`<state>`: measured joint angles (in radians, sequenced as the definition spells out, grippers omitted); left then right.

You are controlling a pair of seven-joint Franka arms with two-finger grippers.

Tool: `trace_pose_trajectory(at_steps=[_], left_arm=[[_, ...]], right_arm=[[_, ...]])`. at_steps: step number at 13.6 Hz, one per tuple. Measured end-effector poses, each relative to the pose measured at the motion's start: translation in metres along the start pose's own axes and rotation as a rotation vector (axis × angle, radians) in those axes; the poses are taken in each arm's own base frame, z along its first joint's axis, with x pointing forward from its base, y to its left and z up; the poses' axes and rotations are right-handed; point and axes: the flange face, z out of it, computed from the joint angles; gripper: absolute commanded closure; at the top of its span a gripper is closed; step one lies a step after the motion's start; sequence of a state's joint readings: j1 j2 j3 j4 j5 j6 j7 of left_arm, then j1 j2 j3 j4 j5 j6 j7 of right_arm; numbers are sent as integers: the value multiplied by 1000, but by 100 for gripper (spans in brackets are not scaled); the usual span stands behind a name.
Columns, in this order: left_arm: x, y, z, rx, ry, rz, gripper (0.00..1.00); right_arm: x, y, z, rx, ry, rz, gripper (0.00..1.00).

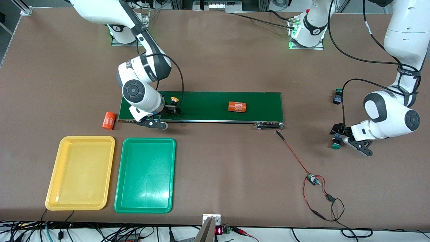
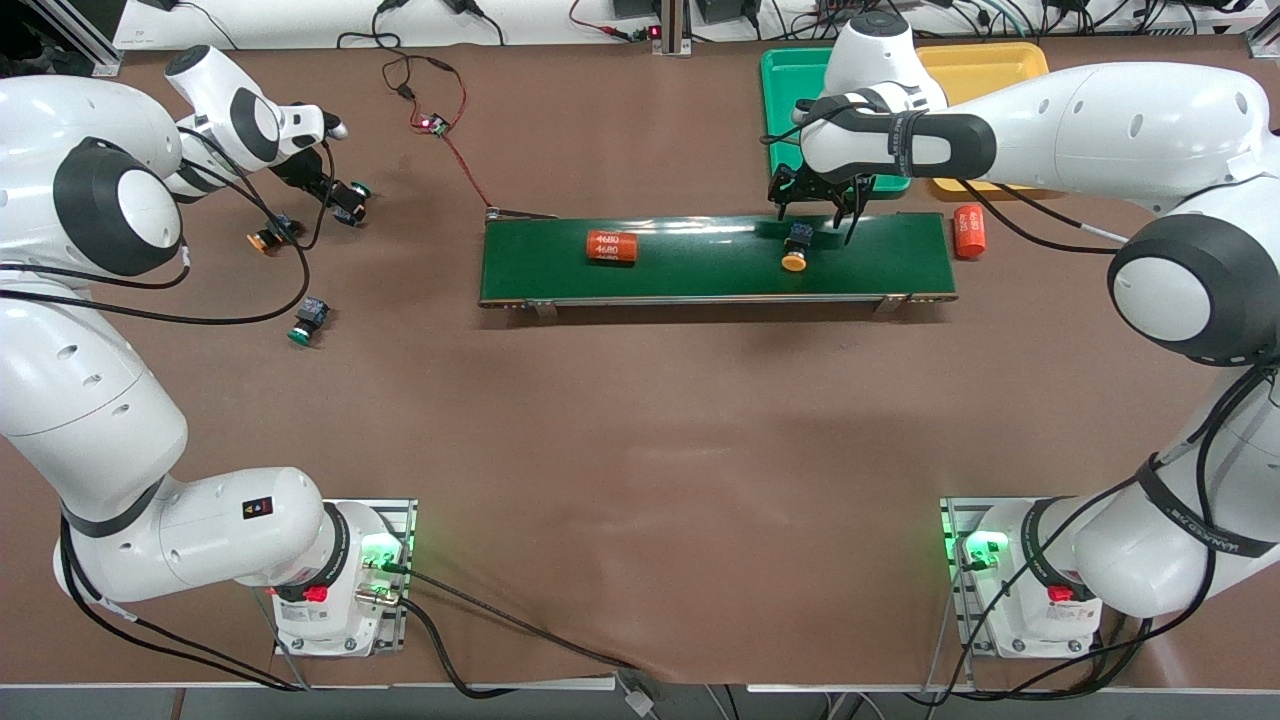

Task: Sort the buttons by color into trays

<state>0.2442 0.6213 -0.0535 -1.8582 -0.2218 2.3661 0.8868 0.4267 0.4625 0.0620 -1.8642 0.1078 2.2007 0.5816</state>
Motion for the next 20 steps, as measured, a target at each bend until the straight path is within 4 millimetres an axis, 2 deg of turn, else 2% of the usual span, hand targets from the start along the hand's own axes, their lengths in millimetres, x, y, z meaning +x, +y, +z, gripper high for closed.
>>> trace_pose_trajectory(at_steps=[2,5,6,7,9,11,12,13,14,15,16,17,20], left_arm=[[0,0,1,0,0,9,99],[1,0,-1,0,0,36,100],[1,1,-4,-13,-7,42,100],[2,5,-11,-35,-21,48,100],[11,25,-46,-73,-43,82,100],[25,63,-85,-88,-57,141,100],[30,84,-96,-92,-66,165,100],[34,106,-103,-92,-76,165,100],[38,127,-105,-87,-86,131,100],[41,146,-105,-84,-97,89,100],[45,164,-103,-81,-109,52,100],[50,180,-99,-78,-122,11,100],[62,238,-85,-60,-170,-150,100]], right_arm=[[3,1,5,1,1,7,23],[9,7,10,-3,-4,20,53],[10,8,11,-3,-4,22,60],[11,10,10,-3,-3,26,62],[16,16,9,0,-2,38,64],[21,20,5,2,0,47,64],[22,20,2,2,-4,49,43],[24,19,-3,-1,-10,49,26],[25,17,-10,-2,-14,47,32],[26,15,-14,-2,-19,46,34],[25,14,-16,0,-31,48,28],[23,12,-16,5,-42,52,18],[22,12,-14,5,-56,42,14]])
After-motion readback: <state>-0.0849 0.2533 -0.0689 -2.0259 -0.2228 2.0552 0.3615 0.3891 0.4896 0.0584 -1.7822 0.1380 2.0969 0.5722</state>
